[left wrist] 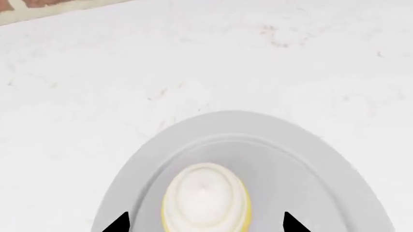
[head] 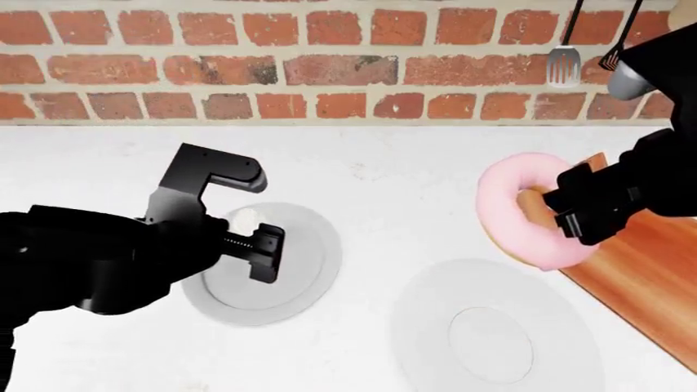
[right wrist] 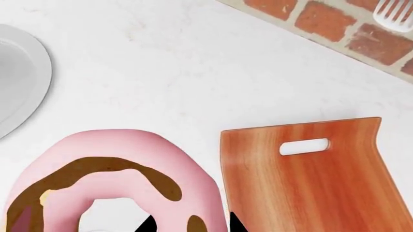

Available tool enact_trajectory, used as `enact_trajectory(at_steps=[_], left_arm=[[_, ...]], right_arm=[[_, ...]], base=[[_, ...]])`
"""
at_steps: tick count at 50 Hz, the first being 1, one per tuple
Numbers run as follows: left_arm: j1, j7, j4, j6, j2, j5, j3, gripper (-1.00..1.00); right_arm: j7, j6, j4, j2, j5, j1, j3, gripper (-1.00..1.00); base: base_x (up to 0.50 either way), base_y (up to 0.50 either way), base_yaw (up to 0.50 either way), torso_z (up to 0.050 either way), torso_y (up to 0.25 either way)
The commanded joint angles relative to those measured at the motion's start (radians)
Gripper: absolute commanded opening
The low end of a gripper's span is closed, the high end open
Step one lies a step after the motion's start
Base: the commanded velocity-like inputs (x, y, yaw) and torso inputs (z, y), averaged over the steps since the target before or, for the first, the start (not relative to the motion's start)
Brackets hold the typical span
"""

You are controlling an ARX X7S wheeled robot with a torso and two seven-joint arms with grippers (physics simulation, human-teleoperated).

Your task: Move the dessert items from the plate to the tray.

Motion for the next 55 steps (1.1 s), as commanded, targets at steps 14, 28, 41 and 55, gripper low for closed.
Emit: enact_trajectory(at_steps=[14, 28, 41, 55], left_arm=[[0.015, 0.084, -0.06, 0.045, 0.031, 0.089, 0.034, 1.0], [0.035, 0.091, -0.069, 0.057, 0.025, 0.106, 0.045, 1.0], [0.023, 0.086, -0.028, 0.066, 0.016, 0.11, 0.039, -1.0], [-0.049, 0.035, 0.03, 0.066, -0.013, 0.043, -0.019, -1.0]], right_arm=[[-0.017, -0.018, -0.009, 0.005, -0.016, -0.011, -0.006, -1.0], [-0.036, -0.034, -0.017, 0.001, -0.029, -0.022, -0.006, -1.0], [-0.039, -0.031, -0.012, 0.001, -0.038, -0.016, -0.01, -1.0], [-0.041, -0.046, -0.019, 0.003, -0.055, 0.0, 0.001, -1.0]], base=[[0.0, 0.0, 0.0, 0.0, 0.0], [0.0, 0.0, 0.0, 0.0, 0.0], [0.0, 0.0, 0.0, 0.0, 0.0], [0.0, 0.0, 0.0, 0.0, 0.0]])
